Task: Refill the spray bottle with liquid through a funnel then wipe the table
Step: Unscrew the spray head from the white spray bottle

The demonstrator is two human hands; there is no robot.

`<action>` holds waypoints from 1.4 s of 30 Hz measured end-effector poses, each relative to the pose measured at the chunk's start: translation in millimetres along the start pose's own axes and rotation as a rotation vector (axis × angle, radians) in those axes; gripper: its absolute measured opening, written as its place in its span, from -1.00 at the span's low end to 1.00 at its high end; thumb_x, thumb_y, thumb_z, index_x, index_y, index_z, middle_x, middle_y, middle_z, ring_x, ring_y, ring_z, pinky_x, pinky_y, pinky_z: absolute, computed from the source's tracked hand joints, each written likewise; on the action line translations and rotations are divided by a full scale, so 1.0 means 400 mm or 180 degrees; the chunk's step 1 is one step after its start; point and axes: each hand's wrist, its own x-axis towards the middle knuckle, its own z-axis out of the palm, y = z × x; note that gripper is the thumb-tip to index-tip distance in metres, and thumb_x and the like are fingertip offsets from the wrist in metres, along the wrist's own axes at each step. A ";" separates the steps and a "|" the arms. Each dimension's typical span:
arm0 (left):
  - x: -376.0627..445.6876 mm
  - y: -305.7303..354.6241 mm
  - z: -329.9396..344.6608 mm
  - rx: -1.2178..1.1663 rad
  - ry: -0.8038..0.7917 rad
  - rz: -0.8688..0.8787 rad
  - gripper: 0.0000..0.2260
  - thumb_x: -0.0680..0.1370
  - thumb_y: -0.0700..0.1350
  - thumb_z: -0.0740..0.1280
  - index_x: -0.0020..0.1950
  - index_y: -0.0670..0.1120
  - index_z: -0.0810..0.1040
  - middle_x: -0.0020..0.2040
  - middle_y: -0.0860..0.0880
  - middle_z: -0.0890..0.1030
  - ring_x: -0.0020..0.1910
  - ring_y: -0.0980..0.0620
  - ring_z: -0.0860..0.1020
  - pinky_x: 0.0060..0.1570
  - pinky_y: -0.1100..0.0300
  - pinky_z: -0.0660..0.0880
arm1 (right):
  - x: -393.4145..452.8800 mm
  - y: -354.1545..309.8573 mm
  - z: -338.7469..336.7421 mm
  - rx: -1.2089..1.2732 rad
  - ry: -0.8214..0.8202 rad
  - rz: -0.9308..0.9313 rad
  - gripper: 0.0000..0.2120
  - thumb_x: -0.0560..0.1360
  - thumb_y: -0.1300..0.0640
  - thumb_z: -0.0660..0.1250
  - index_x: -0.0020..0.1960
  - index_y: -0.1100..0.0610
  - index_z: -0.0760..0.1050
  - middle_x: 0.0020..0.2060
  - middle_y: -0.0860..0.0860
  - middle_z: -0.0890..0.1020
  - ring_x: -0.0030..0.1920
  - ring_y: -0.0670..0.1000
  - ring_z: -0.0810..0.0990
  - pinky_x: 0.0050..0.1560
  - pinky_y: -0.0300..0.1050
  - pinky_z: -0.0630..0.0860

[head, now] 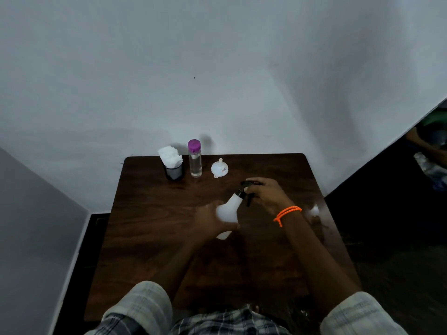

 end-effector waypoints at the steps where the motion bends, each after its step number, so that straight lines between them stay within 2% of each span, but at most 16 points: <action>1: -0.004 -0.003 -0.013 -0.0250 -0.0146 -0.0024 -0.27 0.15 0.36 0.56 0.25 0.13 0.57 0.07 0.16 0.65 0.03 0.20 0.61 0.08 0.08 0.61 | -0.006 -0.009 -0.005 0.0056 -0.0178 -0.0008 -0.70 0.47 0.47 0.37 0.11 0.18 0.63 0.14 0.26 0.66 0.13 0.19 0.67 0.18 0.11 0.63; 7: -0.025 -0.012 -0.077 -0.1673 -0.1288 0.0079 -0.44 0.33 0.01 0.63 0.29 -0.02 0.61 0.17 -0.03 0.70 0.14 -0.02 0.67 0.19 -0.13 0.59 | -0.034 -0.058 -0.034 0.0354 -0.1255 -0.0191 -0.54 0.46 0.54 0.18 0.24 0.24 0.61 0.14 0.18 0.69 0.17 0.13 0.65 0.22 0.11 0.58; 10: -0.035 0.005 -0.101 -0.2140 -0.1655 0.0111 -0.46 0.38 -0.08 0.56 0.34 -0.12 0.57 0.22 -0.12 0.66 0.21 -0.10 0.63 0.14 0.01 0.59 | -0.037 -0.059 -0.042 0.0822 -0.1554 -0.0224 -0.55 0.42 0.47 0.21 0.28 0.29 0.56 0.11 0.16 0.67 0.11 0.08 0.65 0.03 -0.04 0.63; 13: -0.037 0.030 -0.104 -0.2313 -0.1830 0.0204 -0.53 0.46 -0.23 0.49 0.36 -0.18 0.54 0.24 -0.15 0.65 0.22 -0.11 0.62 0.09 0.11 0.57 | -0.028 -0.041 -0.044 0.1327 -0.1588 -0.0075 -0.53 0.35 0.32 0.33 0.26 0.24 0.59 0.11 0.18 0.63 0.11 0.11 0.61 0.06 0.00 0.56; 16: -0.032 0.061 -0.086 -0.1957 -0.1370 0.0193 -0.60 0.46 -0.14 0.55 0.28 -0.10 0.61 0.16 -0.08 0.69 0.15 -0.04 0.67 0.12 0.00 0.62 | -0.023 -0.028 -0.024 0.1641 -0.0997 0.0138 -0.72 0.49 0.24 0.38 0.20 0.20 0.60 0.05 0.14 0.68 0.02 0.04 0.69 0.09 -0.01 0.62; 17: -0.028 0.069 -0.074 -0.1758 -0.1055 0.0114 -0.56 0.41 -0.03 0.60 0.25 -0.06 0.63 0.12 -0.04 0.71 0.09 0.00 0.68 0.13 -0.04 0.63 | -0.020 -0.023 -0.014 0.1405 -0.0509 0.0104 -0.78 0.52 0.18 0.42 0.15 0.18 0.60 0.02 0.12 0.69 -0.04 0.02 0.70 0.03 -0.03 0.64; 20: -0.009 0.075 -0.040 -0.0874 -0.0058 -0.0276 -0.33 0.17 0.32 0.61 0.19 0.07 0.63 0.01 0.10 0.70 -0.03 0.15 0.67 -0.01 0.03 0.67 | -0.005 0.017 0.014 0.0176 0.1386 -0.0419 -0.67 0.38 -0.05 0.59 -0.04 0.15 0.62 -0.14 0.09 0.71 -0.15 0.09 0.69 -0.10 0.00 0.62; 21: -0.004 0.071 -0.029 -0.0594 0.0182 -0.0356 -0.30 0.11 0.40 0.57 0.16 0.11 0.62 -0.02 0.13 0.68 -0.05 0.17 0.65 -0.05 0.07 0.66 | -0.007 0.028 0.024 -0.0087 0.1643 -0.0620 -0.67 0.34 -0.09 0.61 -0.11 0.12 0.62 -0.19 0.07 0.71 -0.18 0.11 0.69 -0.14 0.01 0.63; 23: 0.000 0.075 -0.016 -0.0277 0.0447 -0.0371 -0.30 0.08 0.44 0.52 0.11 0.13 0.61 -0.04 0.15 0.67 -0.06 0.19 0.63 -0.06 0.10 0.63 | -0.023 0.038 0.050 -0.0519 0.1551 -0.0788 -0.65 0.32 -0.19 0.60 -0.19 0.06 0.60 -0.26 0.01 0.69 -0.22 0.05 0.69 -0.19 -0.02 0.63; 25: -0.002 0.091 -0.007 -0.0091 0.0456 -0.0196 -0.36 0.16 0.36 0.54 0.14 0.09 0.59 -0.02 0.14 0.66 -0.04 0.19 0.61 -0.04 0.17 0.58 | -0.040 0.041 0.073 -0.0780 0.1404 -0.0801 -0.60 0.29 -0.23 0.61 -0.19 0.06 0.59 -0.28 -0.03 0.67 -0.25 -0.03 0.66 -0.24 -0.10 0.59; 28: 0.008 0.110 0.005 0.0211 0.0274 -0.0163 -0.46 0.29 0.16 0.58 0.20 0.03 0.55 0.06 0.12 0.65 -0.03 0.22 0.54 -0.07 0.29 0.45 | -0.044 0.043 0.099 -0.0673 0.1634 -0.0813 -0.57 0.27 -0.12 0.66 -0.17 0.16 0.56 -0.28 -0.04 0.63 -0.27 -0.07 0.59 -0.30 -0.24 0.46; 30: 0.015 0.113 0.010 0.0276 0.0256 -0.0228 -0.49 0.31 0.12 0.57 0.20 0.04 0.56 0.07 0.10 0.66 -0.07 0.24 0.51 -0.10 0.35 0.43 | -0.035 0.044 0.104 -0.0521 0.1760 -0.0811 -0.58 0.25 -0.05 0.69 -0.17 0.19 0.56 -0.29 -0.03 0.62 -0.27 -0.05 0.59 -0.30 -0.23 0.46; 34: 0.003 0.106 0.002 -0.0012 0.0402 0.0033 -0.39 0.27 0.22 0.59 0.25 0.06 0.57 0.08 0.12 0.65 0.03 0.18 0.59 -0.02 0.28 0.48 | -0.010 0.045 0.094 -0.0183 0.1629 -0.0714 -0.64 0.20 0.04 0.71 -0.24 0.15 0.57 -0.30 0.02 0.65 -0.29 -0.02 0.59 -0.21 -0.06 0.59; 37: -0.006 0.104 -0.006 -0.0189 0.0504 0.0142 -0.39 0.25 0.24 0.60 0.23 0.06 0.58 0.01 0.13 0.65 -0.01 0.20 0.60 -0.15 0.39 0.39 | -0.005 0.049 0.093 0.0351 0.1291 -0.0690 -0.72 0.19 0.13 0.71 -0.25 0.08 0.63 -0.28 0.06 0.69 -0.26 0.00 0.65 -0.15 0.04 0.66; 39: -0.006 0.097 -0.009 -0.0452 0.0520 0.0163 -0.41 0.23 0.25 0.62 0.17 0.08 0.60 -0.05 0.17 0.64 -0.07 0.26 0.57 -0.19 0.42 0.39 | -0.014 0.039 0.085 0.0583 0.0848 -0.0701 -0.76 0.28 0.26 0.66 -0.09 0.21 0.68 -0.17 0.11 0.73 -0.17 0.01 0.68 -0.05 0.00 0.66; 42: -0.007 0.073 -0.015 -0.0628 0.0341 0.0239 -0.38 0.19 0.34 0.59 0.18 0.15 0.60 -0.02 0.19 0.67 -0.03 0.27 0.61 -0.07 0.22 0.59 | -0.017 0.026 0.060 0.0623 -0.0110 -0.0691 -0.78 0.42 0.35 0.52 0.07 0.28 0.68 -0.03 0.18 0.72 0.01 0.11 0.67 0.13 0.07 0.59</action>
